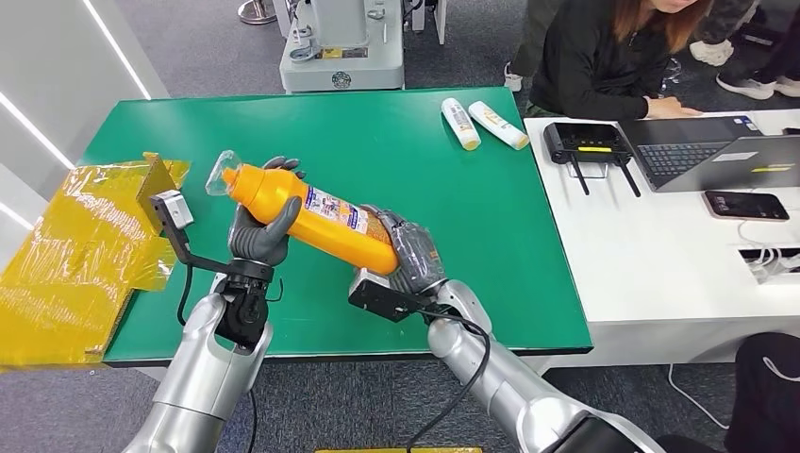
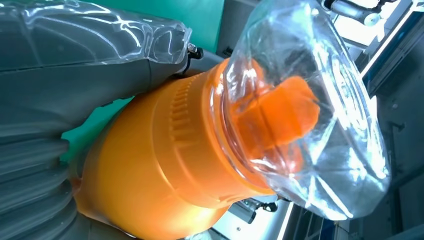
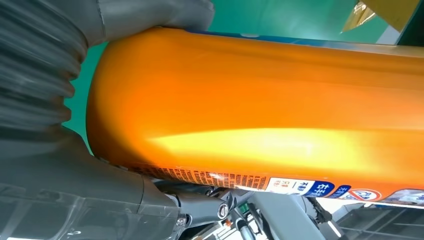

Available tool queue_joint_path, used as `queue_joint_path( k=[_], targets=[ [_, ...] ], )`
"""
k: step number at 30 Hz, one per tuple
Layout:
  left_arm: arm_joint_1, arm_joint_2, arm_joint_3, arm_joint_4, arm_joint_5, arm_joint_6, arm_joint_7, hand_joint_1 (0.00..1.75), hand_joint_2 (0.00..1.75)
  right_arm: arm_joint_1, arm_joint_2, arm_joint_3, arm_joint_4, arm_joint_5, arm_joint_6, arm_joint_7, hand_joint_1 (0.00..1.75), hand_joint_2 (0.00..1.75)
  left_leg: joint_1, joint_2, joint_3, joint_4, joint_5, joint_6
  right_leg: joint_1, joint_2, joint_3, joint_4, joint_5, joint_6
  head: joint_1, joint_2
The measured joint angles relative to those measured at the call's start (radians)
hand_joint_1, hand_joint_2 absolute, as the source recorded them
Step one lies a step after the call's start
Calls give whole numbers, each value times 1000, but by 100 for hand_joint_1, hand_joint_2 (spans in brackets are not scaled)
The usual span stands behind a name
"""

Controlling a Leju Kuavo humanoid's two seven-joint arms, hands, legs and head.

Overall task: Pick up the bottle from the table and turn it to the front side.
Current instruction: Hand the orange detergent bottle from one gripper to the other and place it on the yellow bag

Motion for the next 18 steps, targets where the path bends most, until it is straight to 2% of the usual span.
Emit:
queue_joint_path(
  k=[9, 10, 13, 14, 18],
  targets=[
    [27, -1, 1, -55, 22, 7, 24, 175, 175, 15, 3, 2, -26, 21, 1, 11, 175, 175, 0, 0, 0, 0, 0, 0, 0, 0, 0, 0, 0, 0, 0, 0],
    [28, -1, 1, -58, 24, 5, 26, 175, 175, 15, 3, 2, -28, 22, 0, 11, 150, 175, 0, 0, 0, 0, 0, 0, 0, 0, 0, 0, 0, 0, 0, 0],
    [31, 0, 0, -66, 29, -3, 33, 175, 175, 19, 3, 2, -33, 28, -5, 8, 19, 175, 0, 0, 0, 0, 0, 0, 0, 0, 0, 0, 0, 0, 0, 0],
    [31, 0, 0, -68, 29, -4, 33, 175, 175, 21, 3, 2, -35, 29, -7, 6, 0, 175, 0, 0, 0, 0, 0, 0, 0, 0, 0, 0, 0, 0, 0, 0],
    [32, 3, 0, -80, -2, 5, 23, 175, 175, 41, 2, 2, -52, 1, -6, -15, 0, 175, 0, 0, 0, 0, 0, 0, 0, 0, 0, 0, 0, 0, 0, 0]
  ],
)
